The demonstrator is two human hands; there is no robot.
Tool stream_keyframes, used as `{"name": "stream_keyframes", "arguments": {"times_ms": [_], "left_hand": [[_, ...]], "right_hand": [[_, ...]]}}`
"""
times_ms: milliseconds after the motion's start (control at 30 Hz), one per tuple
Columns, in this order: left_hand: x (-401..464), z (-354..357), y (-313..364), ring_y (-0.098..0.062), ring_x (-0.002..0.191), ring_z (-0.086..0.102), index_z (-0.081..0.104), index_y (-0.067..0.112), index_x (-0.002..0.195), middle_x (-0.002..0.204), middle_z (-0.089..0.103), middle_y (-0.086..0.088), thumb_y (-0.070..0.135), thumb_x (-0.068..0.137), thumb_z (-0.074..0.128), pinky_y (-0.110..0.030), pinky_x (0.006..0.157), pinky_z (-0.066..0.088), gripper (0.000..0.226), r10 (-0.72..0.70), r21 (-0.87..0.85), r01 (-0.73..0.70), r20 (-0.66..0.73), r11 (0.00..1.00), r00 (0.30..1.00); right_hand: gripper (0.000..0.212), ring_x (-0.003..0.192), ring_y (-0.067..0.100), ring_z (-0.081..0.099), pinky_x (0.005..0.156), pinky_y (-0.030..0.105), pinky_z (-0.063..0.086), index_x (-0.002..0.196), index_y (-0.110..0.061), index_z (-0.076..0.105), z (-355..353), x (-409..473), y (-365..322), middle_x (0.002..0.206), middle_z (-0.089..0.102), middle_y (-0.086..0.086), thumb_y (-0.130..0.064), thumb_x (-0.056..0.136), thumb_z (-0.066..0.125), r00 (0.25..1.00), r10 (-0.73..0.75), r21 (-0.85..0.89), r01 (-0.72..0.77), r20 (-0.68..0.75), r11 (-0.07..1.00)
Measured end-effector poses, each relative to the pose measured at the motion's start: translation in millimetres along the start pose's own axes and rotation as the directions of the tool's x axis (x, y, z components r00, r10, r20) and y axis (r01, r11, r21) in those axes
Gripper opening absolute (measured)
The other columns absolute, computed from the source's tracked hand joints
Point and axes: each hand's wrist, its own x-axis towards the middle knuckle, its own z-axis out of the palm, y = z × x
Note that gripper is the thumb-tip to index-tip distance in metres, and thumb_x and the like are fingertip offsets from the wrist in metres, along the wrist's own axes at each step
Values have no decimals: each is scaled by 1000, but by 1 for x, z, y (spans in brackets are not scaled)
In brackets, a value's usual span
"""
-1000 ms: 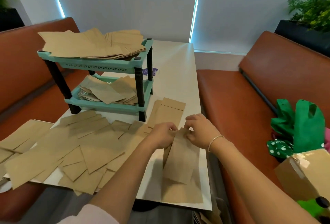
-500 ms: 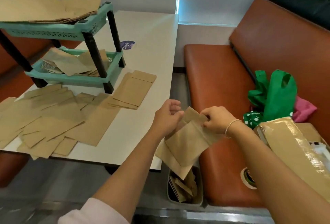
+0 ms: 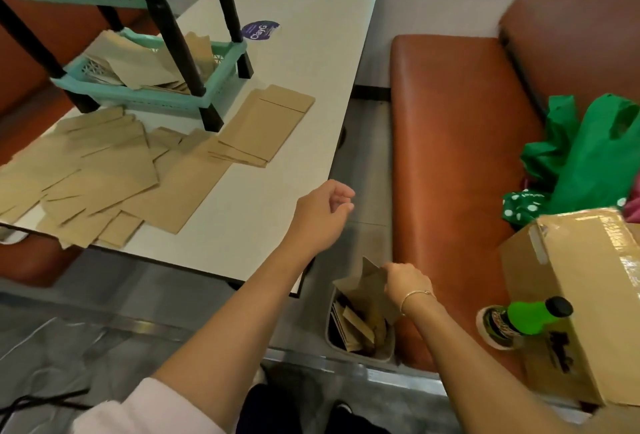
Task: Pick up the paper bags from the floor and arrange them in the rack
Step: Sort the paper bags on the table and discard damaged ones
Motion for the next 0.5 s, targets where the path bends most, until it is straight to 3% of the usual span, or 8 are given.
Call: {"name": "stream_keyframes", "arguments": {"times_ms": [133,367,500], "left_hand": [[3,-1,-8,4,81,52,57,25,104,93,56,14,19,94,54,0,66,36,12,24,19,-23,-51,1000,998],[4,-9,-20,-2,88,53,57,20,112,98,57,11,18,94,54,0,70,37,18,10,29,-6,-127,1000,992],[6,-18,-22,-5,90,53,58,20,110,98,57,10,17,95,53,-4,70,38,17,-19,26,23,-145,999,989]], "right_hand": [[37,111,29,58,89,36,47,124,-16,52,26,15,-1,122,59,9,-5,93,36,1000,8,-11,-8,17,1000],[35,112,29,57,88,35,46,127,-13,45,44,26,-11,124,57,11,-9,93,39,997,-25,-17,26,67,1000],[36,110,29,58,87,34,47,124,-16,52,27,30,-23,121,58,10,-7,91,41,998,-43,-4,43,44,999]]}}
